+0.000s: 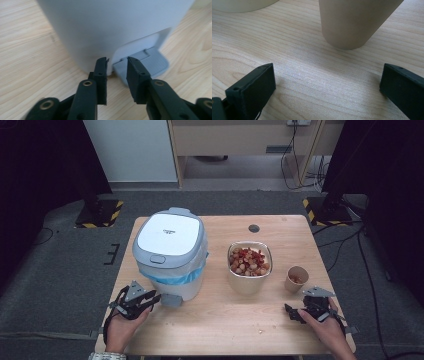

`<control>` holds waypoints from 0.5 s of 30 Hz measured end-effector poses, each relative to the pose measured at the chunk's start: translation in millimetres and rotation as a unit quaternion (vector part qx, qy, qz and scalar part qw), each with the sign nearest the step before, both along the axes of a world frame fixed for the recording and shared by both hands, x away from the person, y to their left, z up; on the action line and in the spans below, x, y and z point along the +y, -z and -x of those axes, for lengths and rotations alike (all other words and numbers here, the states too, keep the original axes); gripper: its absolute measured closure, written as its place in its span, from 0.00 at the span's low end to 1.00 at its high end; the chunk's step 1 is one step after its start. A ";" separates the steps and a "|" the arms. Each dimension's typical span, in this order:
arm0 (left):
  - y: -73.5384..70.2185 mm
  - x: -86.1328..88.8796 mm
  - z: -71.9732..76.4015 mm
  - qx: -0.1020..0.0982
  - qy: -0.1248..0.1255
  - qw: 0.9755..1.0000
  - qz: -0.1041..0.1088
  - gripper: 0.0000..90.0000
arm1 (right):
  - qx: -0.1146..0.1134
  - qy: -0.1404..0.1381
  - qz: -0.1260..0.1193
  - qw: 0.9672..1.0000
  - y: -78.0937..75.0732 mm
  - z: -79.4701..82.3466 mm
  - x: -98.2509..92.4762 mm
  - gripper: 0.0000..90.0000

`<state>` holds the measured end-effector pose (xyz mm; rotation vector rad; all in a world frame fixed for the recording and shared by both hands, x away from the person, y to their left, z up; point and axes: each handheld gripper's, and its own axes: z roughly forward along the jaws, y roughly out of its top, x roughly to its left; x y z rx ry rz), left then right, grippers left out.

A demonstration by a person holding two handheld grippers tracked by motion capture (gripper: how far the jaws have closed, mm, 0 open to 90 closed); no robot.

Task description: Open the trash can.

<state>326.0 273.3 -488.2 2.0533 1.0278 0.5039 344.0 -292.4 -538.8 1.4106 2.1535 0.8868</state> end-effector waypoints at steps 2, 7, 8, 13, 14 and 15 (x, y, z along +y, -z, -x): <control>-0.2 -4.2 0.5 0.001 0.009 1.000 -0.001 0.80 | 0.000 0.000 0.000 1.000 0.0 0.0 0.0 0.01; -0.4 -17.3 2.9 -0.002 0.035 0.999 -0.009 0.86 | 0.001 0.002 -0.001 1.000 0.0 -0.1 0.0 0.01; -0.4 -20.0 3.3 -0.002 0.039 0.999 -0.009 0.87 | 0.001 0.002 -0.001 1.000 -0.1 -0.2 -0.2 0.01; 2.8 -30.0 2.0 0.009 0.049 0.999 -0.013 0.88 | 0.001 0.002 -0.001 1.000 -0.1 -0.2 -0.2 0.01; 4.0 -30.9 1.1 0.011 0.047 0.999 -0.021 0.88 | 0.001 0.002 -0.001 1.000 -0.1 -0.2 -0.2 0.01; 5.4 -31.0 -0.1 0.015 0.042 0.999 -0.027 0.89 | 0.001 0.002 -0.001 1.000 -0.1 -0.2 -0.2 0.01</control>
